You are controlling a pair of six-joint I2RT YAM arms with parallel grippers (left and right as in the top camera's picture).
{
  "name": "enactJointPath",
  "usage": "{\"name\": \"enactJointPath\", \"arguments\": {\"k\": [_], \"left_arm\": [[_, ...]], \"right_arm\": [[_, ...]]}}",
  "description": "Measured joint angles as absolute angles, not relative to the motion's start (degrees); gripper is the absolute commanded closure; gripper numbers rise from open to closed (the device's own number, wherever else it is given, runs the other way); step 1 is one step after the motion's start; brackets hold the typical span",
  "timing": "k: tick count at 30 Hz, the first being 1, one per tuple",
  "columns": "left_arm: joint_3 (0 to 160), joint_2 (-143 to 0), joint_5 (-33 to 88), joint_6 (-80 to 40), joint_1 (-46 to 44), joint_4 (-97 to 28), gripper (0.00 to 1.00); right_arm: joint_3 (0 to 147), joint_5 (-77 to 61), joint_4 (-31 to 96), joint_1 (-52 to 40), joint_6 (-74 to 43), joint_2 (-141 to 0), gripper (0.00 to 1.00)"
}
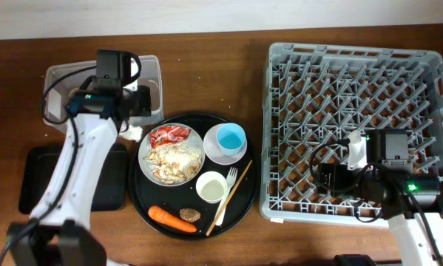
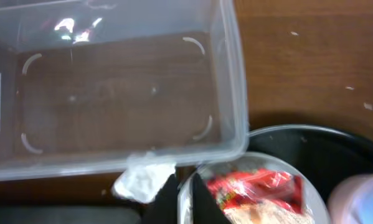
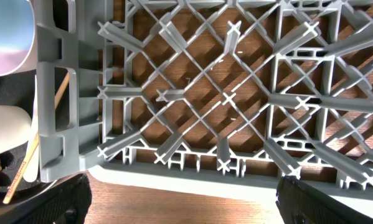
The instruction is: Sort waste into correct bins and load items into the dishwasher rack
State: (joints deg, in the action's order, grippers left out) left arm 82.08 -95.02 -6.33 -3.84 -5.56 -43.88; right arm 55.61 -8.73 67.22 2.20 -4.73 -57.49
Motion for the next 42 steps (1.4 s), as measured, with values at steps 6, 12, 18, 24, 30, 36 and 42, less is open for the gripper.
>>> {"name": "enactJointPath", "arguments": {"k": [6,12,18,24,30,36,42], "left_arm": [[82.11,-98.65,-5.87,-3.7,-3.7,-46.09,0.97],[82.19,-97.47,-5.28,-4.16,-3.73,-61.76,0.62],[77.8,-97.17,-5.13,-4.38,-3.73,-59.99,0.58],[69.97,-97.17,-4.95,-4.38,-3.73,-48.86,0.57],[66.7,-97.12,-4.95,-6.79,-2.09,-44.12,0.57],[65.01,-97.12,-4.95,-8.88,0.03,-40.29,0.57],[65.01,-97.54,-4.71,-10.15,0.08,-37.85,0.63]], "right_arm": [[55.61,-8.75,67.24,2.2,-4.75,-57.49,0.02],[55.61,-8.75,67.24,2.2,-4.75,-57.49,0.01],[55.61,-8.69,67.24,2.2,-4.71,-57.49,0.02],[55.61,-8.69,67.29,2.2,-4.75,-57.49,0.01],[55.61,-8.69,67.26,2.2,-4.8,-57.49,0.02],[55.61,-8.69,67.26,2.2,-4.75,-57.49,0.02],[55.61,-8.69,67.26,2.2,-4.78,-57.49,0.01]]}}
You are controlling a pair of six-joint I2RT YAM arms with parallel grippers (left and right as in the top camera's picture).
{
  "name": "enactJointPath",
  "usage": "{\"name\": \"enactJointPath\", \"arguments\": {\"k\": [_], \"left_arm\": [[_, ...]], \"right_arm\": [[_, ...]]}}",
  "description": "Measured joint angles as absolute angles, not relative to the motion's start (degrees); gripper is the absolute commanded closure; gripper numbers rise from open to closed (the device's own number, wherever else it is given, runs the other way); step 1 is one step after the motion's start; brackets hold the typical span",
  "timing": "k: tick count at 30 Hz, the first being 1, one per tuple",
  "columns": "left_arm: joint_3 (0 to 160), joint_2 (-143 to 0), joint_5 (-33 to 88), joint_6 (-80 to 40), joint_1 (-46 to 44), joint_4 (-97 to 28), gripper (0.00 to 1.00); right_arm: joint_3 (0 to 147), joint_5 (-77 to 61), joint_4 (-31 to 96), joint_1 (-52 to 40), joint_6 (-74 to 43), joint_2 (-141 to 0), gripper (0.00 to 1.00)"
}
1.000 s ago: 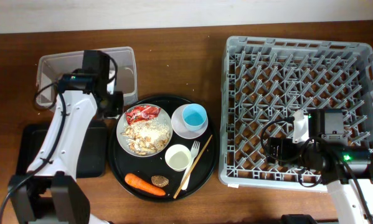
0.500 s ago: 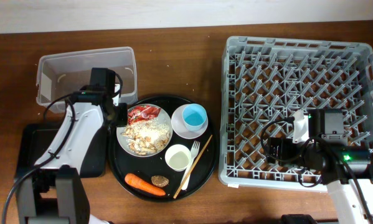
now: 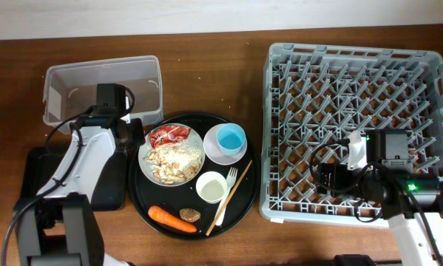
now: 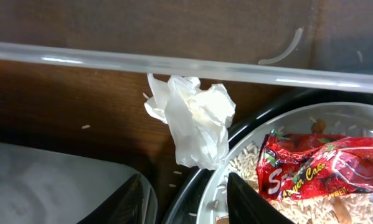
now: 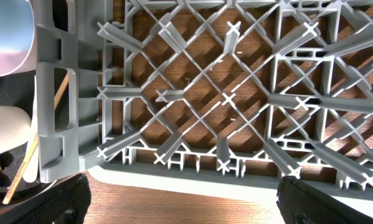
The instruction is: Sort waste into correct bins and load items into the dishwasher rack
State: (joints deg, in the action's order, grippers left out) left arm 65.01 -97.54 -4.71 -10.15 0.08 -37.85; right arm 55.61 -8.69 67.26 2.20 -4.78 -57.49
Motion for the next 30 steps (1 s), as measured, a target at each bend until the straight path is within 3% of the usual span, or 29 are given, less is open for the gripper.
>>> {"name": "enactJointPath", "arguments": {"k": [4,10,18,30], "left_arm": [[65.01,-99.55,-4.49,-10.37,0.08,-37.85,0.64],[64.99,-101.41,-4.34,-10.48,0.08,-37.04,0.75],[65.1,-101.41,-4.32,-10.66,0.08,-36.58,0.99],[65.14,-101.41,-4.32,-10.59,0.08,-36.88,1.0]], "right_arm": [[55.61,-8.69,67.26,2.2,-4.78,-57.49,0.02],[55.61,-8.69,67.24,2.2,-4.73,-57.49,0.01],[55.61,-8.69,67.26,2.2,-4.78,-57.49,0.01],[55.61,-8.69,67.24,2.2,-4.73,-57.49,0.01]]}}
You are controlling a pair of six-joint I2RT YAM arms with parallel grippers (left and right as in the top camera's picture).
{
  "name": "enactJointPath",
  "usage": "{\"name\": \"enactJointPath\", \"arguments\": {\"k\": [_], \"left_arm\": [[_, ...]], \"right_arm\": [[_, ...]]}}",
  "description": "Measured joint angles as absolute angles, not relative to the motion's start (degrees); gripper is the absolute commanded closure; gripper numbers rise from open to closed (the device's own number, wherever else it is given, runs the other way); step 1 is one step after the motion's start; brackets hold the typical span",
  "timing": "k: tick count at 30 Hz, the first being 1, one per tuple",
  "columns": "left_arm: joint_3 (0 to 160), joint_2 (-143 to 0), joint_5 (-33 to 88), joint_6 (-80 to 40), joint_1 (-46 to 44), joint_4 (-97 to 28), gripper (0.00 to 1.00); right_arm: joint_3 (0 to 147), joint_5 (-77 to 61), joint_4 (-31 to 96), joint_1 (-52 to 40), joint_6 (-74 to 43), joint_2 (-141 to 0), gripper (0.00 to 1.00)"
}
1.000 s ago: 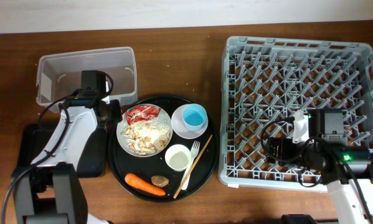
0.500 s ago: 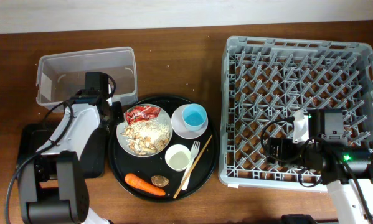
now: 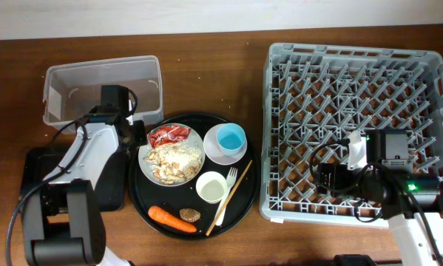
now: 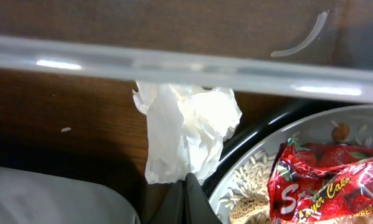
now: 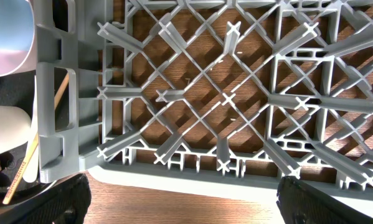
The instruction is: Sort waste into correct bins and load items into the dishwasher rack
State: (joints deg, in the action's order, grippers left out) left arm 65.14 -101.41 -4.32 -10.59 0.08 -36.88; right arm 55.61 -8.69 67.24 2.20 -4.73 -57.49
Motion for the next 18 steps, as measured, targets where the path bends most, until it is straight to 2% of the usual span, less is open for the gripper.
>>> {"name": "enactJointPath", "arguments": {"k": [5,14,18], "left_arm": [[65.39,-99.39,-4.29,-10.59,0.08,-39.99,1.0],[66.35,-82.94,-4.27,-10.59,0.08,-41.54,0.99],[66.37,-82.39,-4.29,-10.76,0.08,-42.63,0.79]], "right_arm": [[55.61,-8.69,67.24,2.2,-4.78,-57.49,0.01],[55.61,-8.69,67.2,2.2,-4.75,-57.49,0.01],[55.61,-8.69,67.05,2.2,-4.8,-57.49,0.01]]}}
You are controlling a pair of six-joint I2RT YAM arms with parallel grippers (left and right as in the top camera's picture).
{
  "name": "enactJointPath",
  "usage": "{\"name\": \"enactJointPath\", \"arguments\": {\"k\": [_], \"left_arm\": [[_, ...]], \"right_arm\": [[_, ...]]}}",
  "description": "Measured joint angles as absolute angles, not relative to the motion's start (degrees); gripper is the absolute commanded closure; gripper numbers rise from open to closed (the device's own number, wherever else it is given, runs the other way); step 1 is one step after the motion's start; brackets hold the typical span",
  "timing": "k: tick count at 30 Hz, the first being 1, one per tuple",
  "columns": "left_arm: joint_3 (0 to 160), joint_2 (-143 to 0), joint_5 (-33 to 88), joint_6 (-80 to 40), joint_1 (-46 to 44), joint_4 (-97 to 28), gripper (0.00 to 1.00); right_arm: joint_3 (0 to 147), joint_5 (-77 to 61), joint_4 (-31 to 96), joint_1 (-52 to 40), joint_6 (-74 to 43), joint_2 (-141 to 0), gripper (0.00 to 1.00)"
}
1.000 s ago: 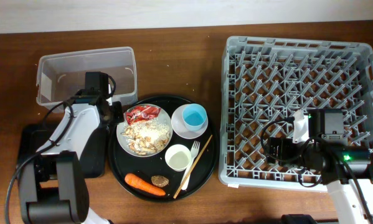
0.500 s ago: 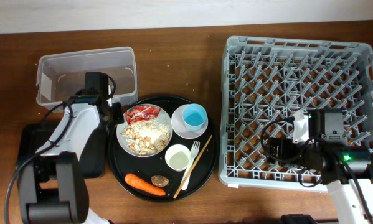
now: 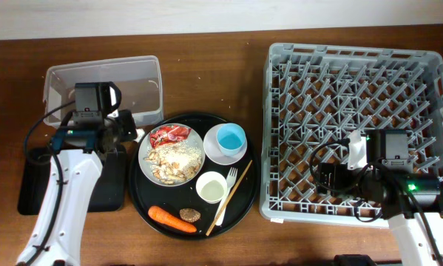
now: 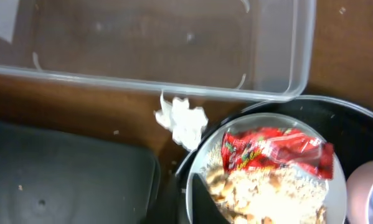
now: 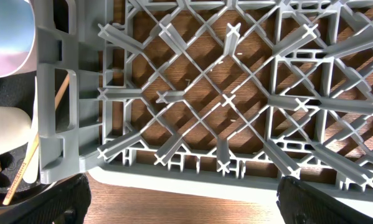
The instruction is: Sort waste into correct bins and load items into the dishwasher rack
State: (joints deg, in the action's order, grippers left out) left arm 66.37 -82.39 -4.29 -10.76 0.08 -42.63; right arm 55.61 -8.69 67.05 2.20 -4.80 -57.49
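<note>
A crumpled white tissue [image 4: 182, 121] lies on the wood between the clear plastic bin [image 4: 142, 46] and the plate of rice [image 4: 279, 186]. A red snack wrapper [image 4: 274, 151] lies on that plate. My left gripper [image 4: 189, 204] hangs above the plate's left rim, shut and empty; overhead it is the left gripper [image 3: 126, 128] beside the black tray [image 3: 147, 201]. The blue cup [image 3: 230, 138], white cup [image 3: 212, 186], fork [image 3: 228, 191] and carrot [image 3: 171, 218] sit on the tray. My right gripper [image 5: 180, 208] is open at the grey rack's [image 3: 358, 118] front edge.
A black bin [image 3: 40, 185] lies left of the tray, below the clear bin [image 3: 103, 87]. A chopstick [image 3: 234, 193] lies slanted across the tray beside the fork. A small brown scrap [image 3: 191, 216] rests next to the carrot. The rack fills the table's right side.
My left gripper was low and shut right beside the tissue. It is now higher and further back, still shut, and the tissue lies on the table in the same spot. The right arm has not moved.
First my left gripper was shut over the clear bin's near wall, with the tissue on the wood below. Then it was low with fingers open on either side of the tissue's lower end. Then it was shut there. Now it is raised without the tissue.
</note>
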Motion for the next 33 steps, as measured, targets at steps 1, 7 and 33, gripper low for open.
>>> {"name": "enactJointPath", "arguments": {"k": [1,7,33], "left_arm": [[66.37,-83.0,-4.32,-10.61,0.08,-43.16,0.76],[66.37,-91.53,-4.32,-10.76,0.08,-43.48,0.76],[66.37,-101.91,-3.7,-10.76,0.08,-36.8,1.0]], "right_arm": [[55.61,-8.69,67.05,2.2,-4.75,-57.49,0.01],[55.61,-8.69,67.05,2.2,-4.8,-57.49,0.01],[55.61,-8.69,66.85,2.2,-4.78,-57.49,0.01]]}}
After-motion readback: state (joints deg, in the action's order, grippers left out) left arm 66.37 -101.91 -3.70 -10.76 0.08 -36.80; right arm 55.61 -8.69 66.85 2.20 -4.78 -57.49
